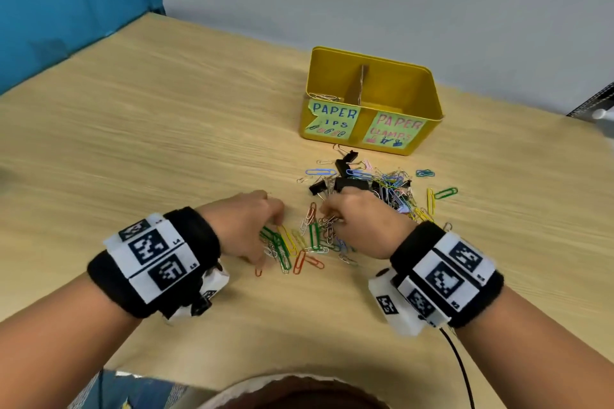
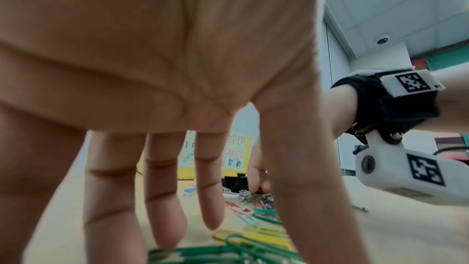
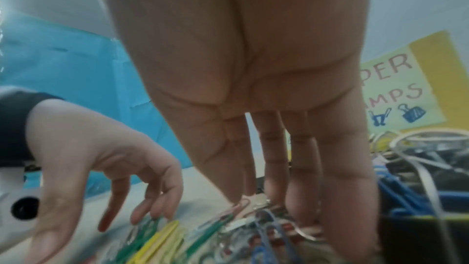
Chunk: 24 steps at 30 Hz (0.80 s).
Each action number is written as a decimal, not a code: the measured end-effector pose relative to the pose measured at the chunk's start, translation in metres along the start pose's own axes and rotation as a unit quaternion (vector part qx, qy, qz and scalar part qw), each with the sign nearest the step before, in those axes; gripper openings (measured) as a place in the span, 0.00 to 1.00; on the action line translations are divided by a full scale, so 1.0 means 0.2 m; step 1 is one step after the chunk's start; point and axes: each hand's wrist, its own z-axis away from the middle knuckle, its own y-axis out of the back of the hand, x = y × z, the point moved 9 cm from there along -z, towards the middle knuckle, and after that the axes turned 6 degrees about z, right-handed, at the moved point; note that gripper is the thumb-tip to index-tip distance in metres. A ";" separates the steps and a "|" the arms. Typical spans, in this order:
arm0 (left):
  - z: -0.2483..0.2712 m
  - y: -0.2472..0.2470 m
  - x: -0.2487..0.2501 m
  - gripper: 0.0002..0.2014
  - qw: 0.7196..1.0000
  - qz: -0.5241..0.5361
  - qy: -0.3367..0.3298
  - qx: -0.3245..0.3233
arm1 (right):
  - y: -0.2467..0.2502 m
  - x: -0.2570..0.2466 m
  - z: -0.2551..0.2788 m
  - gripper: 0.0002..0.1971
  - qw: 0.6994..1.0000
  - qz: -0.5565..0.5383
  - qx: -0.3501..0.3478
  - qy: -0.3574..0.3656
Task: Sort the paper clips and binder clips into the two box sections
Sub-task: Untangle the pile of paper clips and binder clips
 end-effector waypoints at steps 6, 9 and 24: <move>-0.03 -0.06 0.10 0.34 1.000 -0.017 -0.018 0.012 | -0.07 -0.08 0.01 0.26 1.000 0.000 -0.003 0.022; -0.04 -0.03 0.11 0.35 0.999 -0.012 -0.020 0.024 | -0.03 -0.05 0.02 0.25 0.999 -0.037 0.021 0.018; -0.03 -0.02 0.15 0.42 0.997 -0.041 -0.055 0.046 | 0.02 0.02 0.05 0.24 0.998 -0.019 0.057 -0.010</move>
